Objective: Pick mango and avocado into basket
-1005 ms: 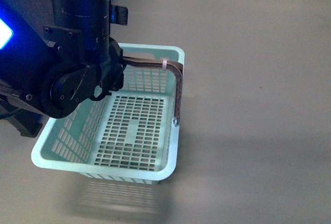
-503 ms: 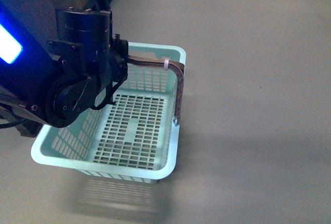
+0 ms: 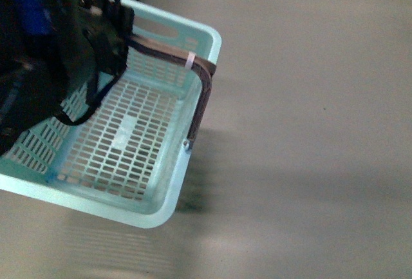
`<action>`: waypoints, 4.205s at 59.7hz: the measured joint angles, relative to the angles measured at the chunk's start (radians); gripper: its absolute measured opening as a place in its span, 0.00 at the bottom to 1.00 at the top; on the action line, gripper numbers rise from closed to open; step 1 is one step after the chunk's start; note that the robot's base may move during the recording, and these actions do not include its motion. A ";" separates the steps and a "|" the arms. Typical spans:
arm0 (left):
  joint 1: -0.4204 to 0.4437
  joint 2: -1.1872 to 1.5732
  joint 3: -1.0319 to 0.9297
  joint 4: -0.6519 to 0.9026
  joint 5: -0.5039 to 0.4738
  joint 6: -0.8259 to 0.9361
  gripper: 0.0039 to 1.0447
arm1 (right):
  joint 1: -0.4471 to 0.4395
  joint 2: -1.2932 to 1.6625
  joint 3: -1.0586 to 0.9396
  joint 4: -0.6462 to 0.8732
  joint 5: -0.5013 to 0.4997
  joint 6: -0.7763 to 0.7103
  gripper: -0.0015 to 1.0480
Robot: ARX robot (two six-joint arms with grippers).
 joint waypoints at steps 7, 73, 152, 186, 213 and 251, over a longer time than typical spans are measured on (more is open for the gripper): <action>-0.008 -0.167 -0.101 -0.001 -0.007 0.032 0.05 | 0.000 0.000 0.000 0.000 0.000 0.000 0.92; -0.031 -0.653 -0.305 -0.149 -0.039 0.097 0.05 | 0.000 0.000 0.000 0.000 0.000 0.000 0.92; -0.031 -0.653 -0.305 -0.149 -0.039 0.100 0.05 | 0.000 0.000 0.000 0.000 0.000 0.000 0.92; -0.032 -0.654 -0.305 -0.149 -0.037 0.099 0.05 | 0.000 0.000 0.000 0.001 0.001 0.000 0.92; -0.038 -0.655 -0.305 -0.149 -0.034 0.098 0.05 | 0.000 0.000 0.000 0.001 0.000 0.000 0.92; -0.036 -0.655 -0.305 -0.149 -0.037 0.099 0.05 | 0.000 0.000 0.000 0.000 0.000 0.000 0.92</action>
